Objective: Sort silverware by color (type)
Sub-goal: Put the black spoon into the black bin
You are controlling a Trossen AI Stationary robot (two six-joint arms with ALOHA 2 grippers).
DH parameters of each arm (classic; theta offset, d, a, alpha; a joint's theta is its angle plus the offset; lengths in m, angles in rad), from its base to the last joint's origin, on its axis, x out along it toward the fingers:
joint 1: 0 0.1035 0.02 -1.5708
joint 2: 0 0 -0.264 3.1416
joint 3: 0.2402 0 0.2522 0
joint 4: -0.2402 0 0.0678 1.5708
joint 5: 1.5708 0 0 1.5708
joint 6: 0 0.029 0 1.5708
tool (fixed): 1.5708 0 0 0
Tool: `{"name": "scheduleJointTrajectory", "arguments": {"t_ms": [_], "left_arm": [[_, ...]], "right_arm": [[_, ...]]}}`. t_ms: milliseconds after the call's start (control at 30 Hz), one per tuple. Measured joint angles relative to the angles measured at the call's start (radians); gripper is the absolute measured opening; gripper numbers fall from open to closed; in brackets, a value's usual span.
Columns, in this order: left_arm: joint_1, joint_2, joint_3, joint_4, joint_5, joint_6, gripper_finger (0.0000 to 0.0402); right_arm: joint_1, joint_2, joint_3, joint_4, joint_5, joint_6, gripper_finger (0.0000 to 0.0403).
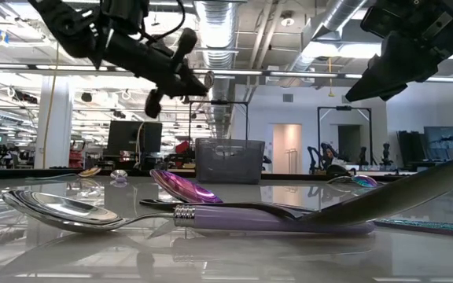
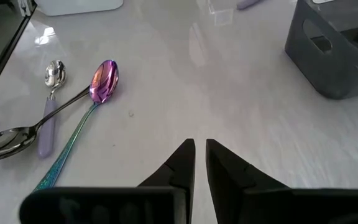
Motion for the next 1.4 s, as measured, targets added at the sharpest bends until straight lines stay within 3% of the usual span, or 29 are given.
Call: {"name": "scheduleJointTrajectory", "arguments": {"t_ms": [167, 333, 800, 1000, 1400], "left_arm": [[0.009, 0.069, 0.0, 0.125, -0.057, -0.036, 0.0004], [0.008, 0.133, 0.015, 0.119, -0.148, -0.101, 0.0004], [0.022, 0.34, 0.178, 0.104, -0.195, -0.153, 0.0004], [0.02, 0.347, 0.179, 0.005, -0.267, -0.212, 0.0004], [-0.016, 0.343, 0.179, -0.018, -0.287, -0.224, 0.0004]], "right_arm": [[0.0, 0.0, 0.0, -0.001, 0.0, 0.0, 0.0066], [0.0, 0.0, 0.0, 0.0, 0.0, -0.015, 0.0066], [0.001, 0.0, 0.0, 0.0, 0.0, -0.025, 0.0066], [0.0, 0.0, 0.0, 0.0, 0.0, -0.034, 0.0066], [-0.002, 0.0, 0.0, 0.001, 0.0, -0.051, 0.0066]]}}
